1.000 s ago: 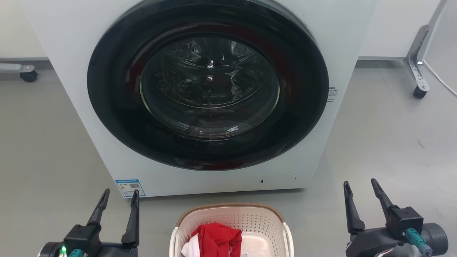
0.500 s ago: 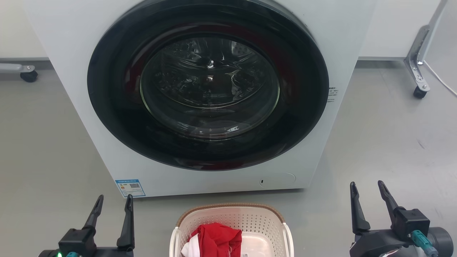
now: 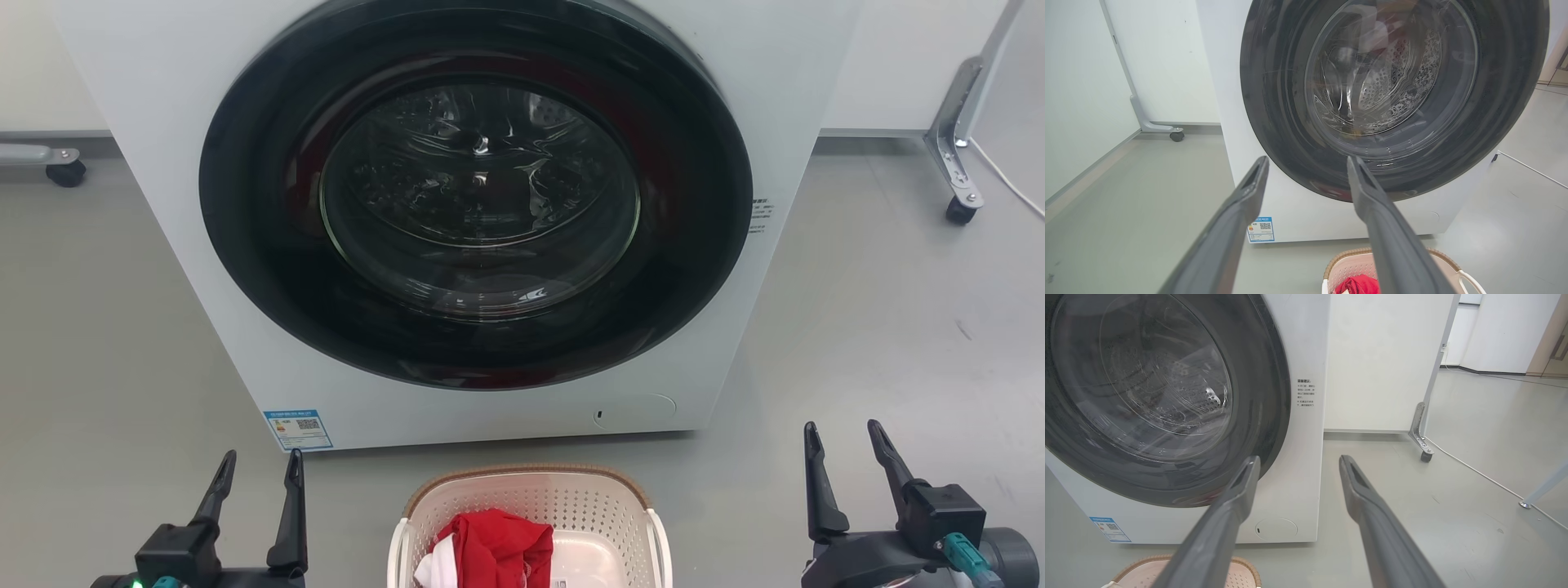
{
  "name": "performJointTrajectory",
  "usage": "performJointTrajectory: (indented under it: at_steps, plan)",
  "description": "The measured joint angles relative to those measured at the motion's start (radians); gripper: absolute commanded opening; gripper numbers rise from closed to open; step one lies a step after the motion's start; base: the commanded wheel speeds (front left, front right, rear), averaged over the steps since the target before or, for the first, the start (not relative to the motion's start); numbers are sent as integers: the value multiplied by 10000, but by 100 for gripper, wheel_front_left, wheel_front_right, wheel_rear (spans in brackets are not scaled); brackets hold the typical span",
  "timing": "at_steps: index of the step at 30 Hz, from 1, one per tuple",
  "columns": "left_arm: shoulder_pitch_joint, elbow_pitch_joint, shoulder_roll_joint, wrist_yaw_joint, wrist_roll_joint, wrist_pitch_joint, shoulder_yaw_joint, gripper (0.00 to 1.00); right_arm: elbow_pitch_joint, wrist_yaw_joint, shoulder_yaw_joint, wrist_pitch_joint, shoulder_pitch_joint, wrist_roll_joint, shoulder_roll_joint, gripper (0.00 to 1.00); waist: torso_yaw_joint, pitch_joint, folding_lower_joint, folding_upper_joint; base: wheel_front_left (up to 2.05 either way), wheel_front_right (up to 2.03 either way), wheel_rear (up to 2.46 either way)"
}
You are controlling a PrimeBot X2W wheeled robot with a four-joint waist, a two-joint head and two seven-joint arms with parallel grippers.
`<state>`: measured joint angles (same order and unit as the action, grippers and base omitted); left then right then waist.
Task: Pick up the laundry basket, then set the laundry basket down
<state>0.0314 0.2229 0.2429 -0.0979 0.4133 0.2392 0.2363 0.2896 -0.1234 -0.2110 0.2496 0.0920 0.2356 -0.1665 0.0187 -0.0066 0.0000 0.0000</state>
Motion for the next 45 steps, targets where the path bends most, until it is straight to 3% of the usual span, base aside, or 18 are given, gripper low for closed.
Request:
performJointTrajectory:
  at_steps: [22,33,45]
  plan:
    - [25,-267,-4,-75,-19,0,-6,100,-205,109,0,0,40,-211,146,100,-7,576,0,0,0,0,0]
    - [897,-313,-33,29,-19,-105,59,100,-63,182,-123,17,1034,-360,261,100,-33,1889,1,1,0,0,0]
    - [2402,282,-159,493,63,-282,234,100,481,282,-222,29,2133,-495,372,100,-41,3760,3,1,0,0,0]
